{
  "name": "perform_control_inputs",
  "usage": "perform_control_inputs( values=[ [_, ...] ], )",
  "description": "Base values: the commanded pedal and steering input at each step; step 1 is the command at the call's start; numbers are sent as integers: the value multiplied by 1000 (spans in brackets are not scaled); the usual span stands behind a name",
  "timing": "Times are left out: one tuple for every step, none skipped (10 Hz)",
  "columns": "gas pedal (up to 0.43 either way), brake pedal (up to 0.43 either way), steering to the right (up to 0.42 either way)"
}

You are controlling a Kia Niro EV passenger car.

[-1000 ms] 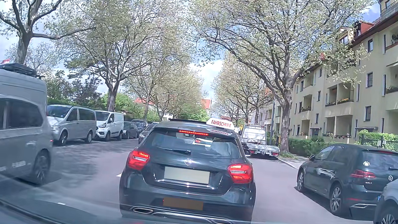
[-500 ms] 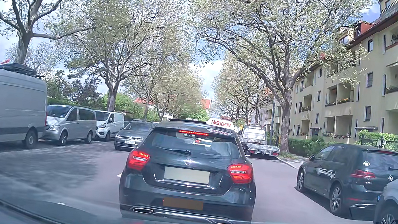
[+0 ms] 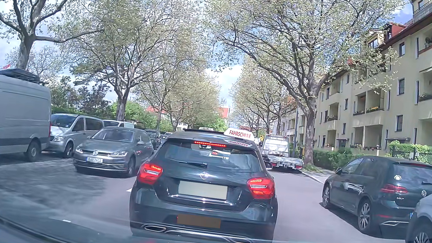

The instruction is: Follow the waypoints while adhering to traffic rules and regulations

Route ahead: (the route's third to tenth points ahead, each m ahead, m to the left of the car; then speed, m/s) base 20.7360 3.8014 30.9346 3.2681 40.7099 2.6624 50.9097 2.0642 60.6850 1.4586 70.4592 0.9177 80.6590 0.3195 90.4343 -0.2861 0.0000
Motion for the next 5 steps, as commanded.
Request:
perform_control_inputs(
  values=[
    [0,390,-4],
    [0,390,-4],
    [0,390,-4],
    [0,390,-4],
    [0,390,-4]
  ],
)
